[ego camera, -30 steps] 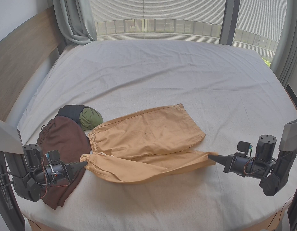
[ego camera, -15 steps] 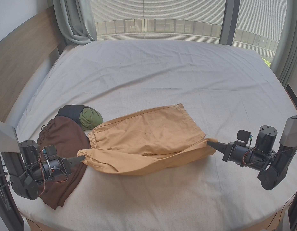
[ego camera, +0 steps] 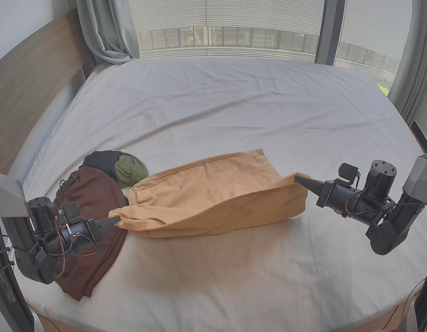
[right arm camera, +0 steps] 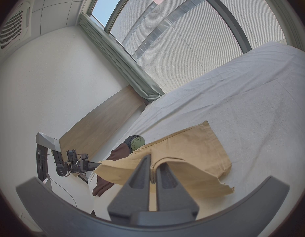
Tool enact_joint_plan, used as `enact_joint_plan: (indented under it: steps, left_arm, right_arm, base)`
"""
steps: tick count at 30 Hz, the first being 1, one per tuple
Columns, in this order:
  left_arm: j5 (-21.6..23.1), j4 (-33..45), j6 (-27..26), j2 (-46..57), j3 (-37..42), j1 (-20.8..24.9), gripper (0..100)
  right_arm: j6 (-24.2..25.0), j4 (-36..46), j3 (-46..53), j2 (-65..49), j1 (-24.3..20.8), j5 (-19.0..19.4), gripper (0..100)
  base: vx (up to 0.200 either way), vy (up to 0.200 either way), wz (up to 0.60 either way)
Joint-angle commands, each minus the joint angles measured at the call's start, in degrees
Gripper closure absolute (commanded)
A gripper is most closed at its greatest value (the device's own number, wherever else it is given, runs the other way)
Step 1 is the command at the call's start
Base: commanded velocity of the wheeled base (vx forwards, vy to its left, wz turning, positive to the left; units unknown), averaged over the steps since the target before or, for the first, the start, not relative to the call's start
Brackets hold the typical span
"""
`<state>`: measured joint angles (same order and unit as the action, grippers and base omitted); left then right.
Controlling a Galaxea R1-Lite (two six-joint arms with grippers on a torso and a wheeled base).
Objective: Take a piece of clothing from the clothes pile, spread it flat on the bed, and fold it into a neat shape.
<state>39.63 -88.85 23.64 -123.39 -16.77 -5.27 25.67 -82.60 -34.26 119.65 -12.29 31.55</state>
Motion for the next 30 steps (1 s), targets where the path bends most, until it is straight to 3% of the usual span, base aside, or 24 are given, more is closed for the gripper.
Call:
enact_joint_plan:
  steps: [1, 10, 25, 30]
  left_arm:
    - [-1.2, 0.0, 1.2, -0.2, -1.0, 1.0, 100]
    - [-1.8, 0.0, 1.8, -0.4, -1.4, 1.1, 100]
    - [-5.0, 0.0, 7.7, -0.4, -3.4, 3.7, 100]
    - [-9.8, 0.0, 12.1, -0.7, -5.8, 4.4, 100]
  right_arm:
    - [1.7, 0.6, -3.4, 0.7, 0.2, 0.0, 100]
    - [3.1, 2.0, -9.5, 3.9, 0.5, 0.0, 100]
    - [4.4, 6.6, -17.7, 4.5, 0.0, 0.0, 100]
    - [4.6, 10.4, -22.7, 5.6, -0.3, -0.1, 100]
  base:
    - [0.0, 0.0, 0.0]
    - [0.0, 0.0, 0.0]
    - [0.0, 0.0, 0.0]
    - [0.0, 0.0, 0.0]
